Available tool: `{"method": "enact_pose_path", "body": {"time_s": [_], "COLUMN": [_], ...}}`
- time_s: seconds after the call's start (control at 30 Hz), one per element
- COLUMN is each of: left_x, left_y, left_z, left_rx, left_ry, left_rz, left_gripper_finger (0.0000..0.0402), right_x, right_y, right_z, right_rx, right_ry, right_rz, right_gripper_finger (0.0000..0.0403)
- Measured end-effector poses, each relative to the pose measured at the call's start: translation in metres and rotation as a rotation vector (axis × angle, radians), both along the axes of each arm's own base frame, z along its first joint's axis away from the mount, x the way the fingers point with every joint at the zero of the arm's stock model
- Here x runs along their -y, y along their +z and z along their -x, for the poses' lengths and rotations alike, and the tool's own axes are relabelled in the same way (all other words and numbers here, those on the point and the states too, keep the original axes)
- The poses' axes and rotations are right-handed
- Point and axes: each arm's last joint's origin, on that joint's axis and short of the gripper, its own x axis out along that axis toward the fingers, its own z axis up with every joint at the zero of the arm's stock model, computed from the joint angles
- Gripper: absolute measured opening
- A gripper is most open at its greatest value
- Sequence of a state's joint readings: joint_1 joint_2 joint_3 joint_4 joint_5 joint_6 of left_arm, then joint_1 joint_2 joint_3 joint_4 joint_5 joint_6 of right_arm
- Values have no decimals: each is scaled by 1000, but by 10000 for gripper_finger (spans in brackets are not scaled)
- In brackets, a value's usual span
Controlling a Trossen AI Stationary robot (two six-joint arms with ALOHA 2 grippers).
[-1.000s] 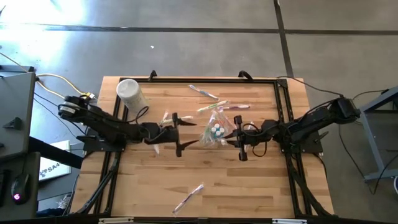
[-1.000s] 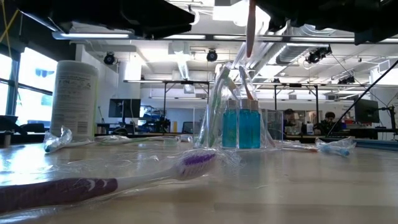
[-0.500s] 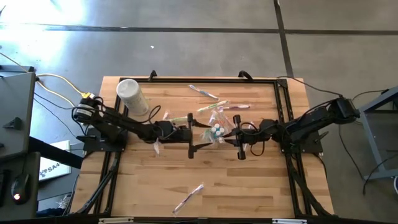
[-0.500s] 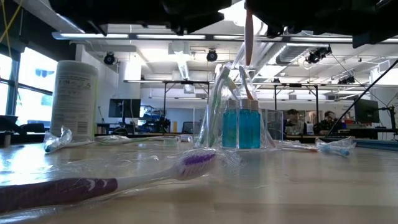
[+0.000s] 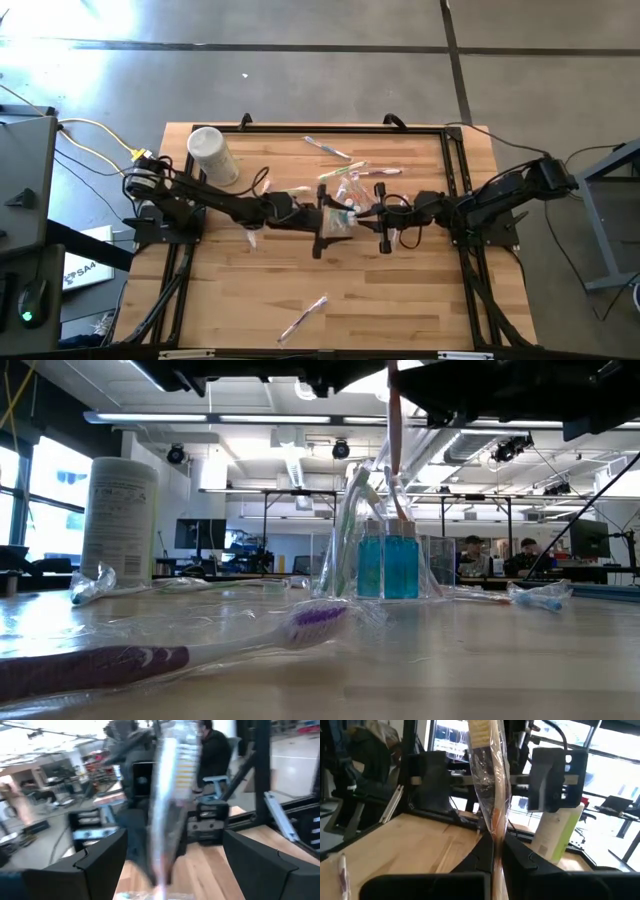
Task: Pick & Place toothbrushing station
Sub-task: Put the orange toothbrush into the transparent organizer
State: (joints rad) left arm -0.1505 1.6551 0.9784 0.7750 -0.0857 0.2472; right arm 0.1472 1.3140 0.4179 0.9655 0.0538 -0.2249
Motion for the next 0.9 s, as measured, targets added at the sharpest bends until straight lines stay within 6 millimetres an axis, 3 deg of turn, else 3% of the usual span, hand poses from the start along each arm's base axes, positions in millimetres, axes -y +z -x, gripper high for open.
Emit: {"method": "enact_pose_path", "body": {"time_s": [0.2,0.57,0.73,0.9], "left_x": [2,2,2,2], "left_y": [-4,0,0,-1], "left_z": [-13,-14,-14,-14], "left_rx": [-59,-44,-45,-52], "left_ry": [7,11,12,12], "left_rz": [-16,-16,-21,-25], "left_gripper_finger": [320,314,267,184], "right_x": [0,0,0,0], "right_y": [-1,-4,-4,-4], "right_z": [0,0,0,0], "right_rx": [-5,-38,-40,-44], "right_ry": [2,2,2,2], "right_rz": [-11,-11,-13,-12], "right_gripper_finger": [9,9,9,9]}}
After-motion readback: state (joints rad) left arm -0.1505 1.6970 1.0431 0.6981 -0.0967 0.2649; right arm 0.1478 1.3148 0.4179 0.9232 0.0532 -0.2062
